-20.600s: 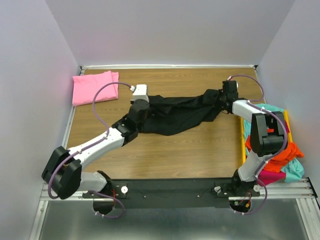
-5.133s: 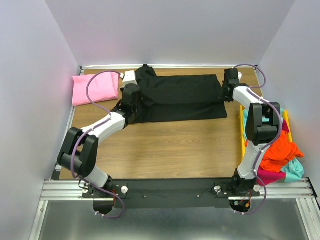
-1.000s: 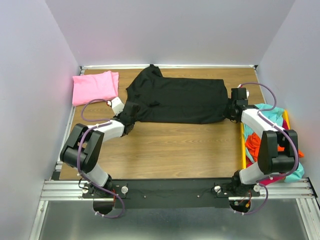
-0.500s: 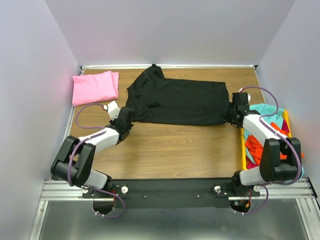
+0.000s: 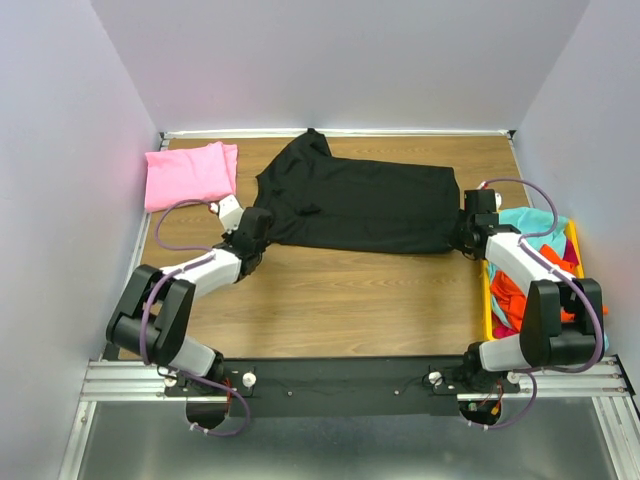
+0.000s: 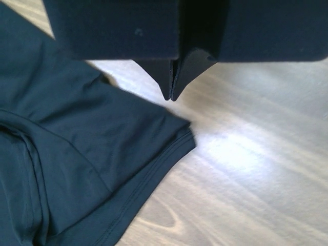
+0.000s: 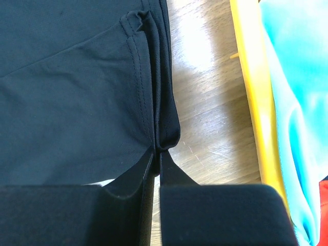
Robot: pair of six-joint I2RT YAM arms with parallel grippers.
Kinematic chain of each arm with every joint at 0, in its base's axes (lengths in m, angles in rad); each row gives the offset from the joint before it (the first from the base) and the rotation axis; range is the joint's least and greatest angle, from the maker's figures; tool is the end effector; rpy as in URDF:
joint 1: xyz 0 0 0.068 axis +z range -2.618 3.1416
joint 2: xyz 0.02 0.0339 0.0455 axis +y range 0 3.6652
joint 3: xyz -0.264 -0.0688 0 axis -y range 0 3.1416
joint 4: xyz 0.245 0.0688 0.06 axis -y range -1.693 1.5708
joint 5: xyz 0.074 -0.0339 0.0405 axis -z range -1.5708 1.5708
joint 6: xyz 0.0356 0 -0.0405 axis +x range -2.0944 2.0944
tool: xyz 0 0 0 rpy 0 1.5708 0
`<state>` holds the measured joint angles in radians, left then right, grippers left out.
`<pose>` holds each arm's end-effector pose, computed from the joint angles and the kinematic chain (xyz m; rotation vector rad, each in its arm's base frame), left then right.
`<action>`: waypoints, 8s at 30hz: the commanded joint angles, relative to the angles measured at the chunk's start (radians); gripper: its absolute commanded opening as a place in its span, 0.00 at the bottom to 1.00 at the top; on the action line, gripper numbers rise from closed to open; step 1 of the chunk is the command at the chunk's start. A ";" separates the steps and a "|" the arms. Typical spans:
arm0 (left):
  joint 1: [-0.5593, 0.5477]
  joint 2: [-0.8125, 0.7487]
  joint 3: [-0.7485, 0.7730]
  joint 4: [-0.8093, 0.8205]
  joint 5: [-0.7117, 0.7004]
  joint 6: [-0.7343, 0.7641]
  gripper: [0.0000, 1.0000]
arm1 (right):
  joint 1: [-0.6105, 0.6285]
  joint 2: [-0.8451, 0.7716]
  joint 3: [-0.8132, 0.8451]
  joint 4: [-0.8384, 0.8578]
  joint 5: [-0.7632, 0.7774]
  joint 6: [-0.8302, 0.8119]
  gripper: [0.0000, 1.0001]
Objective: Fold and stack the t-shirts
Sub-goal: Fold the tshirt
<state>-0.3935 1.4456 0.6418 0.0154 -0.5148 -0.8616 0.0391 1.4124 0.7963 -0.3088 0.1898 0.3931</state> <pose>0.2600 -0.0890 0.1662 -0.7506 2.1072 -0.0647 0.2786 0.0042 0.1946 0.5127 2.4192 -0.0524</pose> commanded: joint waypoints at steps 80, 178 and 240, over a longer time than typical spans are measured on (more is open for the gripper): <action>0.045 -0.174 -0.040 -0.172 -0.085 -0.092 0.04 | 0.002 -0.204 -0.100 0.000 0.023 0.043 0.19; -0.214 0.426 0.423 0.155 0.131 0.188 0.88 | 0.090 -0.164 0.027 0.070 0.003 -0.019 0.84; -0.208 0.677 0.768 -0.071 -0.064 0.342 0.51 | 0.093 -0.139 0.011 0.106 -0.053 -0.022 0.84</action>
<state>-0.6025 2.1059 1.3983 -0.0238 -0.5358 -0.5201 0.1253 1.2995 0.8173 -0.2245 0.1448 0.3870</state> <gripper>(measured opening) 0.517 0.839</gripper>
